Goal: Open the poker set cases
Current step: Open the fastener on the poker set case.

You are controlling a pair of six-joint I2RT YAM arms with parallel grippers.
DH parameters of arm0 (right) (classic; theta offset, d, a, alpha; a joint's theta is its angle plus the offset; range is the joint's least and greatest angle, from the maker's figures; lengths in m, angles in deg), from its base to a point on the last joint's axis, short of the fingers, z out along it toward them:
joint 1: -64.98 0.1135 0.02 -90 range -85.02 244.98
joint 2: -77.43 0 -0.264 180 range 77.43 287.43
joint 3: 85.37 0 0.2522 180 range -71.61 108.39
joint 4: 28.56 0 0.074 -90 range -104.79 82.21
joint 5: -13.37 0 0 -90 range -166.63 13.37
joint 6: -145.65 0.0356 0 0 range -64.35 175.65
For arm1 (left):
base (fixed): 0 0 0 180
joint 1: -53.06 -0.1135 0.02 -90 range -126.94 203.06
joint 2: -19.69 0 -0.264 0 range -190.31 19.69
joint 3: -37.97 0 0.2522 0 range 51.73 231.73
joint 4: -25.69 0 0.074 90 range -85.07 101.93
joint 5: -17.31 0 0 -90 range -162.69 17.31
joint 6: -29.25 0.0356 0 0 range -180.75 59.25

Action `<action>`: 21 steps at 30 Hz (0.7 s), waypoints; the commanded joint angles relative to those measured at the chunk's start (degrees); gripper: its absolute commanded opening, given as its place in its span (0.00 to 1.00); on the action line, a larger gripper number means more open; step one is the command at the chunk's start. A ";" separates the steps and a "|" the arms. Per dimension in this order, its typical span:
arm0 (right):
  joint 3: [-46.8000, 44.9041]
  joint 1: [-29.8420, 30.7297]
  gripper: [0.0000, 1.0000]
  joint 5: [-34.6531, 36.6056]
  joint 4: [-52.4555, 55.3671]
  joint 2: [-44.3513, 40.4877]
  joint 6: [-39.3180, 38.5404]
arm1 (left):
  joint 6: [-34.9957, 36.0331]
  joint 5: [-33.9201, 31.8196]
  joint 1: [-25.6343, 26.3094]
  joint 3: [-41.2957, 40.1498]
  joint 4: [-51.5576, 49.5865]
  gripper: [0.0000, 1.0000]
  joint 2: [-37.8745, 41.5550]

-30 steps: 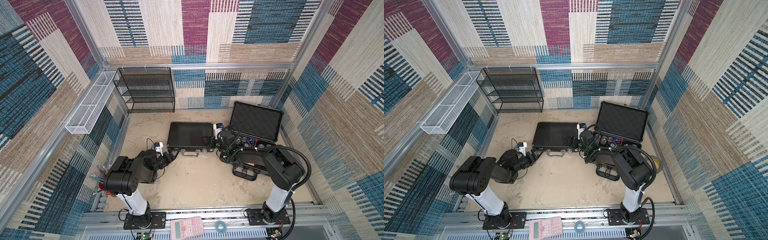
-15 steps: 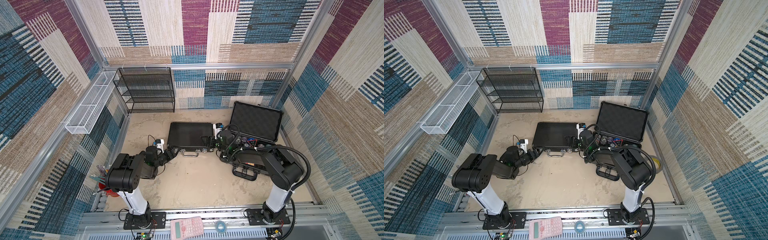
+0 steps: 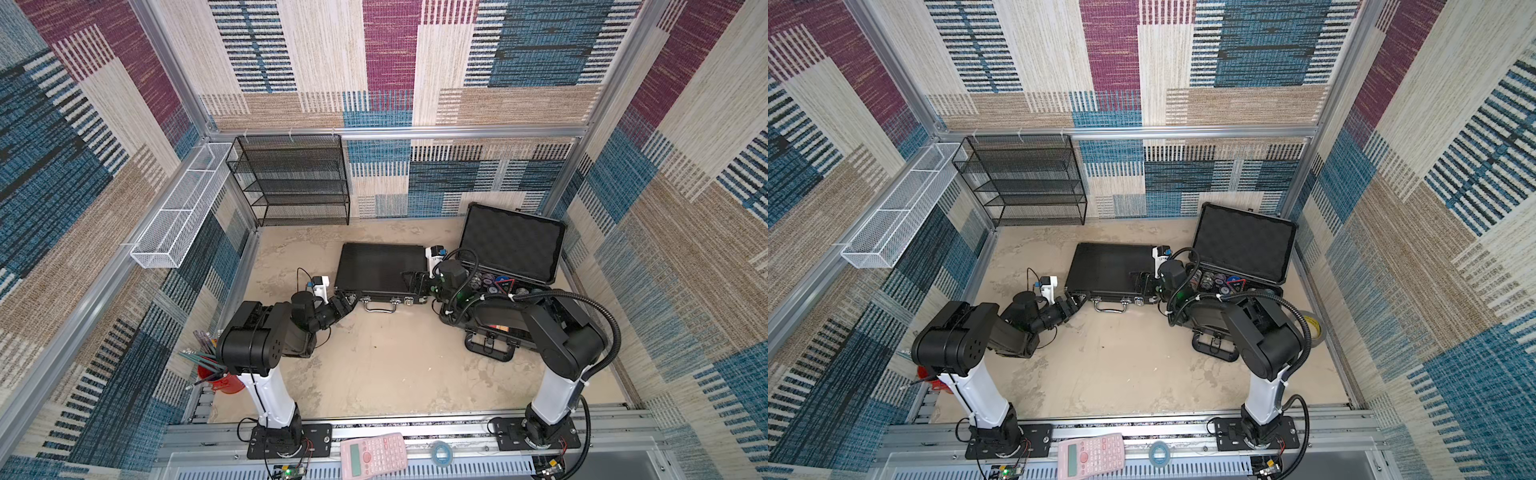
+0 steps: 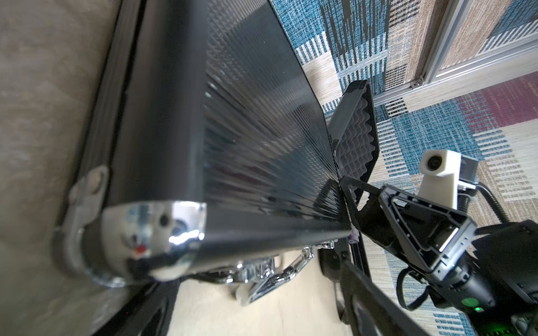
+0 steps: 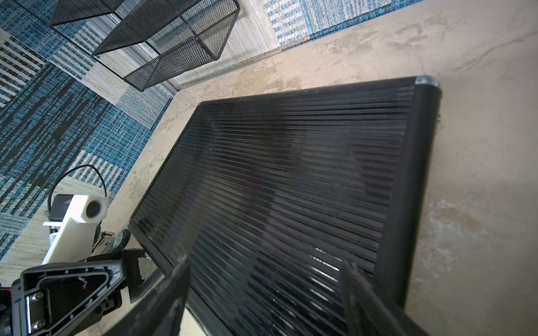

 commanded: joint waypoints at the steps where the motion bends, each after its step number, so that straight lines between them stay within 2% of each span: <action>1: -0.43 0.08 0.82 0.74 9.93 0.81 1.11 | -0.43 -2.34 0.11 -1.06 -10.60 0.89 -1.86; 7: -0.62 0.04 0.82 0.76 9.89 0.85 1.12 | -4.44 -1.05 0.11 -2.08 -3.01 0.88 -5.14; 15: -0.69 0.09 0.82 0.86 10.27 0.63 0.96 | -12.67 -0.03 0.11 -4.67 14.00 0.81 -12.40; 21: -0.68 0.06 0.82 0.85 10.24 0.89 1.11 | -13.89 -0.10 0.11 -6.06 17.73 0.79 -13.21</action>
